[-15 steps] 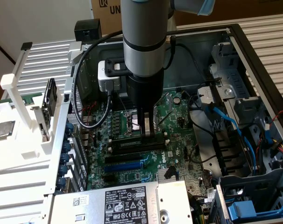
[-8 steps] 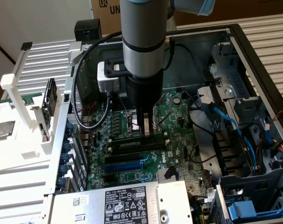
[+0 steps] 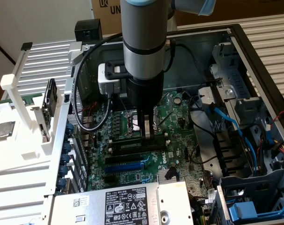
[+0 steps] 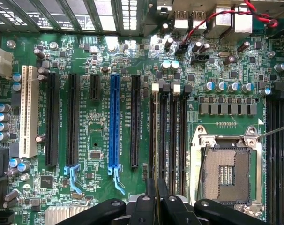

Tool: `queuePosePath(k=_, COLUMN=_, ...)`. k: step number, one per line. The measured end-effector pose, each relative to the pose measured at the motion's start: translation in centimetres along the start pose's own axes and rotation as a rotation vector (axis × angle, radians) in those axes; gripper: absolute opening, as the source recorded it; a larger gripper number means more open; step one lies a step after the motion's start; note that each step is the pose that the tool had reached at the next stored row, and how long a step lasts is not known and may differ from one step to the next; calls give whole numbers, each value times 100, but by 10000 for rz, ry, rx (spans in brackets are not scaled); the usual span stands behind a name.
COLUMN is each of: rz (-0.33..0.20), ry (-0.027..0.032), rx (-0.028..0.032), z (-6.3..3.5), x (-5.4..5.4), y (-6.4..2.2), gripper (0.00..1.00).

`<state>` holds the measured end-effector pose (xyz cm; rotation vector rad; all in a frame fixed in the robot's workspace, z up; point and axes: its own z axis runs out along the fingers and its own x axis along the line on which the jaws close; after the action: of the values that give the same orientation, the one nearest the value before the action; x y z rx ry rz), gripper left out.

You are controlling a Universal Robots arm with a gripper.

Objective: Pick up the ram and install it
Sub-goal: 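Insert the ram into the slot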

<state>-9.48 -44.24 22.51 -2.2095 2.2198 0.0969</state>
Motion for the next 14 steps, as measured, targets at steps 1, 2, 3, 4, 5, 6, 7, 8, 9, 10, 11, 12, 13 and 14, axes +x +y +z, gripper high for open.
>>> queuePosePath(k=1, rz=0, ry=1, rx=-1, z=1, x=0, y=0, gripper=13)
queuePosePath(k=2, rz=0, ry=1, rx=-1, z=2, x=0, y=0, gripper=13)
queuePosePath(k=3, rz=0, ry=1, rx=-1, z=3, x=0, y=0, gripper=13)
queuePosePath(k=4, rz=0, ry=2, rx=0, z=3, x=0, y=0, gripper=13)
queuePosePath(k=5, rz=0, ry=1, rx=1, z=3, x=0, y=0, gripper=13)
queuePosePath(k=6, rz=0, ry=1, rx=1, z=3, x=0, y=0, gripper=13)
queuePosePath(k=7, rz=0, ry=1, rx=1, z=4, x=0, y=0, gripper=13)
queuePosePath(k=8, rz=0, ry=1, rx=1, z=3, x=0, y=0, gripper=13)
queuePosePath(k=9, rz=0, ry=1, rx=1, z=3, x=0, y=0, gripper=13)
queuePosePath(k=10, rz=0, ry=2, rx=1, z=3, x=0, y=0, gripper=13)
queuePosePath(k=11, rz=0, ry=1, rx=1, z=3, x=0, y=0, gripper=13)
queuePosePath(k=12, rz=0, ry=1, rx=1, z=3, x=0, y=0, gripper=13)
queuePosePath(k=13, rz=0, ry=1, rx=1, z=3, x=0, y=0, gripper=13)
queuePosePath(k=14, rz=0, ry=2, rx=1, z=3, x=0, y=0, gripper=13)
